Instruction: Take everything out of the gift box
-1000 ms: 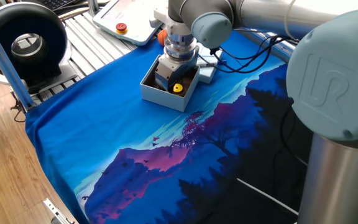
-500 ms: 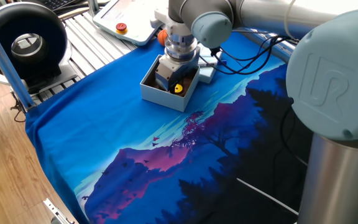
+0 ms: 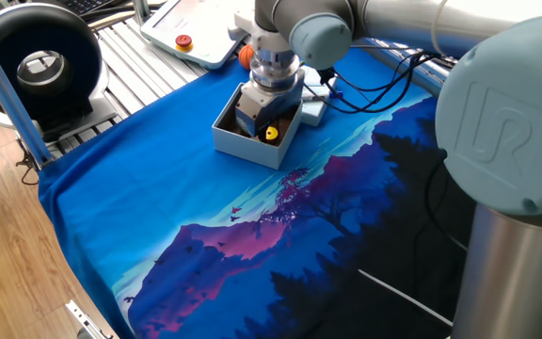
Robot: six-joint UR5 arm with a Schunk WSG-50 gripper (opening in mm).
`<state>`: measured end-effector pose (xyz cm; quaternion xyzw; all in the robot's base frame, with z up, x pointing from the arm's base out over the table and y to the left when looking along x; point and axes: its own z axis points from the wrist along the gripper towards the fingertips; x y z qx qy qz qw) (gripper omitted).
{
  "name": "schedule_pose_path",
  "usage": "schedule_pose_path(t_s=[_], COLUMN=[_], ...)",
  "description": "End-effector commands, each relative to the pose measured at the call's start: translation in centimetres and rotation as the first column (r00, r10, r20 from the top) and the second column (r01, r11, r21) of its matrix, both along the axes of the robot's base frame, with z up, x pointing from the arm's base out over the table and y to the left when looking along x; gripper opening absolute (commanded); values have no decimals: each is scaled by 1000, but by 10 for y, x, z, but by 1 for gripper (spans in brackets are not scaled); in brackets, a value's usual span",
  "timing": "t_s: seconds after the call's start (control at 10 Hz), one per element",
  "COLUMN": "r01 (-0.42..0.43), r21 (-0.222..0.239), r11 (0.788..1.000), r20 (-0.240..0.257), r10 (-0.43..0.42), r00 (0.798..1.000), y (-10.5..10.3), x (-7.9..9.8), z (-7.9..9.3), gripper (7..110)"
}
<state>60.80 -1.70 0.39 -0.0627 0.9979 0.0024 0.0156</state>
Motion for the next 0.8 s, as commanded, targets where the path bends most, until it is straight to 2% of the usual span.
schedule_pose_path(t_s=[0.0,0.1,0.2,0.3,0.4,0.5,0.6,0.7], r01=[3,-32,-70,-107,-124,-139,-139,-122], r21=[19,29,31,18,9,-8,-36,-60], r11=[1000,999,997,994,992,990,990,991], r20=[-26,-13,16,62,91,110,123,126], r10=[-3,32,70,105,123,139,142,129], r00=[1000,999,997,993,988,984,982,984], y=[9,8,-4,-26,-50,-72,-92,-100], x=[-5,1,13,36,56,71,80,84], z=[52,82,109,129,128,112,95,89], gripper=[7,7,7,7,7,7,7,7])
